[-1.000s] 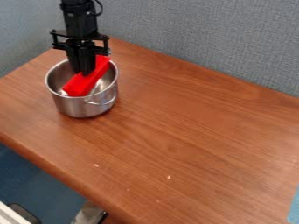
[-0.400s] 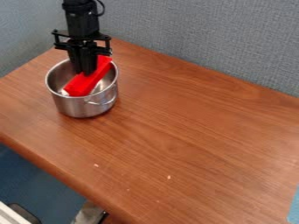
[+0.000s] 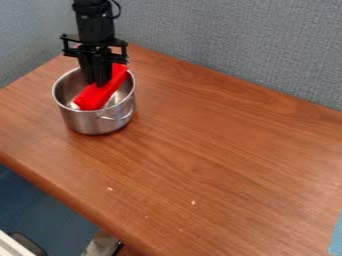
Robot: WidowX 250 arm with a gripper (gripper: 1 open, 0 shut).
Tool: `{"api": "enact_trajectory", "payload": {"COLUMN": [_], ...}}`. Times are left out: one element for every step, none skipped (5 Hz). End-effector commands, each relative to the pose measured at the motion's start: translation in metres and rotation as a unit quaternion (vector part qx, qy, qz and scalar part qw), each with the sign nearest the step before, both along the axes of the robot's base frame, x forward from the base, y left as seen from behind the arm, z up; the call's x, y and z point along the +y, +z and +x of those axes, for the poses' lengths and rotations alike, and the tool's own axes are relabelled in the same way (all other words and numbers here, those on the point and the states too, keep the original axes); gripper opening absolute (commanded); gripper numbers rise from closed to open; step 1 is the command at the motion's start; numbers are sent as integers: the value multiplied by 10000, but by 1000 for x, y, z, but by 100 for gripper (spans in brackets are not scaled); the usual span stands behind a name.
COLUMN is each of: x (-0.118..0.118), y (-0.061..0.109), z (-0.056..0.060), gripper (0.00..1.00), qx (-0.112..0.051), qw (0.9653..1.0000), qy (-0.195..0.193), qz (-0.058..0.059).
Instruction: Move the red object from the metal pot to the table
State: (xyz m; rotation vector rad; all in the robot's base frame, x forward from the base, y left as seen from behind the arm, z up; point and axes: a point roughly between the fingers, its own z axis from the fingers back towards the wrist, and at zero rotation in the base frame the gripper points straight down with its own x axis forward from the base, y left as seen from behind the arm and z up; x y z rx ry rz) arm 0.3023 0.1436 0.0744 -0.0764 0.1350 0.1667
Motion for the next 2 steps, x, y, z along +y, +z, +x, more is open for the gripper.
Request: {"api": "enact_trajectory", "payload": {"x": [-4,-5], "y": [30,30], "z": [5,4], "gripper": [0,0], "qx": [-386,-375], "qw": [9990,9990], "qy": [-104,-115], "qz": [212,212]}}
